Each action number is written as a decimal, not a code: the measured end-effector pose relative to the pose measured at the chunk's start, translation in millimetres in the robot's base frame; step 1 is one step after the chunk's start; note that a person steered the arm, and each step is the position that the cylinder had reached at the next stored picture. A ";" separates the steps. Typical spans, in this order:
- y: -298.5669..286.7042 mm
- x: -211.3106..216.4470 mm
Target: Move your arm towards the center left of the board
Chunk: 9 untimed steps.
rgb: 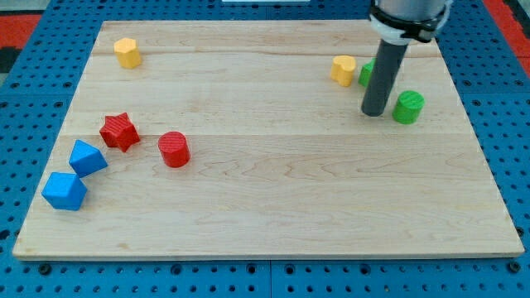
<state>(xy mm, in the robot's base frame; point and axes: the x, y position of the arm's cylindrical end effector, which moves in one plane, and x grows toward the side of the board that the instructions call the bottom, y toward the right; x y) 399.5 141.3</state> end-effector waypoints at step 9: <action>-324.0 -15.6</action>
<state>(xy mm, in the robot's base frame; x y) 383.9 -182.8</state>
